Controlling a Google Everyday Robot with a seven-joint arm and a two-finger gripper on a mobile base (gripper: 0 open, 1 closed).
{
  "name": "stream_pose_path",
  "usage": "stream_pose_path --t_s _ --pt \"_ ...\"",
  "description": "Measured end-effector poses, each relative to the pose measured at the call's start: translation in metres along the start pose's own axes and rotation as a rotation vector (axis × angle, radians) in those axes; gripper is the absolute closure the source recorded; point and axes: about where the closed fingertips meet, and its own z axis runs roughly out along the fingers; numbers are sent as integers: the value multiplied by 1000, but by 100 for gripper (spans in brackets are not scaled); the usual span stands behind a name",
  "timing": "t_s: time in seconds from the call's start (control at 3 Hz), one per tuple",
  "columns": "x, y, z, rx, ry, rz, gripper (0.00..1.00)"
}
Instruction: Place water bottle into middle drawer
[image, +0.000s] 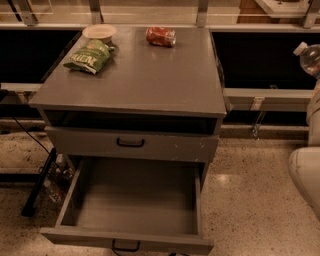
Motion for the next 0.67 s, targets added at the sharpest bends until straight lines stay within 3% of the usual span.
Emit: stream_pose_path --t_s 0.67 --pt "16 43 -63 -155 -100 8 100"
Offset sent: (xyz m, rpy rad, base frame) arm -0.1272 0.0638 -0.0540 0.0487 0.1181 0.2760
